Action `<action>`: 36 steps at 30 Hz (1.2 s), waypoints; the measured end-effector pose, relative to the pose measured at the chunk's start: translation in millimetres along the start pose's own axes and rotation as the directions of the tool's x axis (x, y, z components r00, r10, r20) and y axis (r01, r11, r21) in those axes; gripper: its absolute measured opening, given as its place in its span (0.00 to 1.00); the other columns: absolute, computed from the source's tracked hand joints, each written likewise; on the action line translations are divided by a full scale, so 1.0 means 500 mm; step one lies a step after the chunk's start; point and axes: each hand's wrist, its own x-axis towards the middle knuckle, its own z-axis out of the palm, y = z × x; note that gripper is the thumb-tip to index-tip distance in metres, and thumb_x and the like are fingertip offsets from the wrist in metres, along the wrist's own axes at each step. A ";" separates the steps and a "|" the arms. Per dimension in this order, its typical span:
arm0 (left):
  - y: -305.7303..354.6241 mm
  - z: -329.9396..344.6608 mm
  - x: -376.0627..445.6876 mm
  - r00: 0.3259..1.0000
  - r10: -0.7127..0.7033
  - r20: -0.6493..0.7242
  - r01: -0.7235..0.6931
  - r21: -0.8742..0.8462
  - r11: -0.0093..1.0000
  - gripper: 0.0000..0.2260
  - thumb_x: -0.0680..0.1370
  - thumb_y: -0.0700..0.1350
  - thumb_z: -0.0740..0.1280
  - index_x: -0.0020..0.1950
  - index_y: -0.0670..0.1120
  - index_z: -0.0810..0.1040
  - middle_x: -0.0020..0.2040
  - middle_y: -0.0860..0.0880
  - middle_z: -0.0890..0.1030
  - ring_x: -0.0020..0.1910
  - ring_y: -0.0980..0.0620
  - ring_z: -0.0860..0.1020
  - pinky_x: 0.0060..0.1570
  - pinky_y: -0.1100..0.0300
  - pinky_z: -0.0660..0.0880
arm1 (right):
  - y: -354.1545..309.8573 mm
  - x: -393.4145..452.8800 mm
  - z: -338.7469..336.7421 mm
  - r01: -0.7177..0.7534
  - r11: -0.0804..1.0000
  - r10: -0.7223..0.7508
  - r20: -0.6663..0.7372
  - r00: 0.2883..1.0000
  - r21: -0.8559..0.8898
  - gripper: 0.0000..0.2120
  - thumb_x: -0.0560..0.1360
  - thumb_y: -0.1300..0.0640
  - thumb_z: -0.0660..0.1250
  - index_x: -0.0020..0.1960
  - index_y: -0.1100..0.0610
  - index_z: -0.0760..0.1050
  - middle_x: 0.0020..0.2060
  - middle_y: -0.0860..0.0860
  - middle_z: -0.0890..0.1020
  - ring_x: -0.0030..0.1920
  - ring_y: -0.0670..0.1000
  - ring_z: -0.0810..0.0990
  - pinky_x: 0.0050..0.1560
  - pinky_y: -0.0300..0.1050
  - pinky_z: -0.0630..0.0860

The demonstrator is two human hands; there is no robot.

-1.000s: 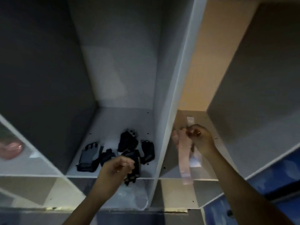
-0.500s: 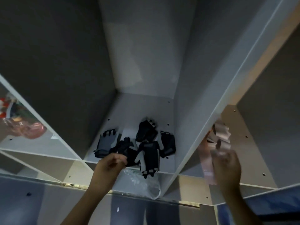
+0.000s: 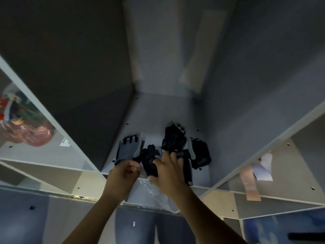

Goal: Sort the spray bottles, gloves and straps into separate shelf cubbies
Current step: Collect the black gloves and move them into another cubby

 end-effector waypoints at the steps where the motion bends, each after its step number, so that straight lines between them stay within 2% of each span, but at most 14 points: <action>1: -0.007 0.001 0.006 1.000 -0.008 0.007 0.008 0.006 1.000 0.11 0.75 0.40 0.72 0.42 0.56 0.81 0.41 0.58 0.84 0.43 0.61 0.82 0.49 0.62 0.77 | -0.001 0.008 0.005 0.027 0.999 -0.026 0.030 0.999 -0.047 0.24 0.65 0.36 0.70 0.56 0.49 0.79 0.56 0.54 0.75 0.57 0.59 0.70 0.53 0.58 0.67; 5: -0.029 0.009 0.013 0.998 -0.043 0.036 0.043 -0.002 0.999 0.08 0.75 0.41 0.71 0.42 0.54 0.81 0.41 0.55 0.84 0.43 0.56 0.82 0.51 0.56 0.79 | -0.005 0.016 0.029 0.088 0.992 -0.086 0.027 0.996 -0.086 0.18 0.62 0.39 0.72 0.46 0.49 0.81 0.49 0.54 0.76 0.53 0.60 0.73 0.50 0.56 0.68; 10: -0.043 0.024 0.009 0.989 -0.112 0.097 0.116 -0.032 0.993 0.09 0.77 0.42 0.68 0.40 0.54 0.82 0.38 0.52 0.85 0.40 0.54 0.83 0.52 0.50 0.80 | -0.016 0.000 0.052 0.029 0.999 -0.026 -0.062 0.998 0.033 0.07 0.64 0.46 0.72 0.38 0.48 0.82 0.43 0.49 0.78 0.48 0.56 0.75 0.45 0.52 0.71; 13: -0.020 0.034 0.005 0.972 -0.198 0.124 0.210 -0.094 0.973 0.09 0.80 0.45 0.66 0.42 0.50 0.83 0.39 0.50 0.86 0.40 0.53 0.84 0.47 0.50 0.83 | -0.026 0.000 0.053 -0.119 0.966 0.151 -0.126 0.980 0.230 0.05 0.69 0.47 0.70 0.39 0.48 0.80 0.41 0.46 0.78 0.48 0.53 0.75 0.45 0.50 0.68; 16: 0.024 0.039 0.018 0.924 -0.337 0.178 0.372 -0.225 0.901 0.15 0.80 0.54 0.65 0.45 0.44 0.83 0.41 0.46 0.86 0.42 0.49 0.85 0.35 0.55 0.81 | -0.035 0.009 0.040 -0.232 0.832 0.363 -0.178 0.915 0.505 0.06 0.71 0.45 0.68 0.41 0.46 0.79 0.41 0.44 0.78 0.49 0.50 0.75 0.47 0.49 0.69; 18: 0.051 0.045 0.032 0.912 -0.348 0.218 0.405 -0.334 0.851 0.16 0.80 0.55 0.66 0.46 0.43 0.83 0.42 0.45 0.87 0.43 0.48 0.85 0.36 0.55 0.82 | -0.039 0.009 0.029 -0.197 0.821 0.352 -0.205 0.913 0.535 0.06 0.71 0.45 0.68 0.42 0.46 0.79 0.40 0.43 0.77 0.48 0.50 0.75 0.47 0.50 0.69; 20: 0.071 0.053 0.050 0.910 -0.351 0.221 0.414 -0.420 0.808 0.15 0.77 0.52 0.71 0.42 0.40 0.81 0.39 0.42 0.86 0.41 0.46 0.85 0.38 0.53 0.83 | -0.042 0.005 0.018 -0.155 0.838 0.306 -0.215 0.927 0.524 0.07 0.71 0.45 0.66 0.42 0.47 0.79 0.39 0.43 0.76 0.47 0.50 0.74 0.47 0.52 0.70; 22: 0.079 0.062 0.070 0.916 -0.359 0.181 0.402 -0.431 0.808 0.14 0.75 0.47 0.74 0.35 0.40 0.76 0.34 0.41 0.83 0.36 0.44 0.83 0.39 0.50 0.84 | -0.036 0.000 0.006 -0.114 0.845 0.266 -0.226 0.937 0.523 0.08 0.70 0.45 0.65 0.43 0.47 0.80 0.39 0.43 0.76 0.47 0.50 0.75 0.47 0.52 0.71; 25: 0.082 0.068 0.096 0.955 -0.290 0.068 0.298 -0.217 0.929 0.08 0.73 0.42 0.74 0.36 0.46 0.77 0.37 0.46 0.84 0.39 0.46 0.83 0.45 0.46 0.83 | 0.010 -0.008 -0.020 -0.082 0.825 0.286 -0.289 0.914 0.559 0.09 0.71 0.44 0.69 0.47 0.46 0.81 0.36 0.41 0.74 0.43 0.50 0.76 0.45 0.51 0.73; 27: 0.091 0.060 0.103 0.982 -0.188 0.005 0.188 -0.051 0.981 0.07 0.73 0.42 0.73 0.39 0.51 0.77 0.37 0.52 0.83 0.38 0.54 0.82 0.42 0.58 0.81 | 0.070 -0.011 -0.030 -0.127 0.834 0.351 -0.339 0.873 0.537 0.09 0.71 0.46 0.69 0.49 0.49 0.80 0.35 0.44 0.75 0.39 0.52 0.76 0.41 0.53 0.75; 28: 0.097 0.054 0.104 0.992 -0.125 -0.020 0.125 0.002 0.992 0.08 0.73 0.42 0.73 0.40 0.52 0.76 0.37 0.55 0.82 0.37 0.59 0.80 0.38 0.66 0.76 | 0.099 -0.011 -0.038 -0.170 0.850 0.373 -0.340 0.863 0.499 0.10 0.72 0.47 0.68 0.51 0.50 0.79 0.36 0.45 0.77 0.39 0.52 0.76 0.40 0.54 0.76; 30: 0.106 0.048 0.105 0.999 -0.043 -0.032 0.045 0.057 0.997 0.08 0.73 0.42 0.73 0.45 0.52 0.77 0.39 0.56 0.82 0.37 0.63 0.78 0.35 0.70 0.70 | 0.148 -0.003 -0.052 -0.259 0.874 0.389 -0.273 0.880 0.411 0.14 0.73 0.47 0.68 0.56 0.51 0.77 0.41 0.48 0.80 0.43 0.52 0.78 0.41 0.52 0.78; 33: 0.115 0.047 0.100 1.000 0.004 -0.026 -0.002 0.070 0.998 0.08 0.74 0.41 0.72 0.49 0.53 0.78 0.41 0.54 0.82 0.40 0.60 0.80 0.41 0.65 0.74 | 0.195 0.018 -0.078 -0.319 0.903 0.354 -0.078 0.932 0.287 0.17 0.75 0.54 0.69 0.62 0.55 0.75 0.51 0.54 0.81 0.49 0.55 0.81 0.44 0.48 0.80; 36: 0.114 0.049 0.098 0.998 0.065 -0.017 -0.064 0.067 0.996 0.10 0.74 0.41 0.72 0.50 0.53 0.77 0.40 0.54 0.82 0.40 0.56 0.81 0.45 0.58 0.79 | 0.212 0.030 -0.100 -0.308 0.949 0.299 0.117 0.947 0.069 0.13 0.77 0.59 0.66 0.62 0.57 0.74 0.56 0.56 0.81 0.53 0.57 0.82 0.48 0.48 0.80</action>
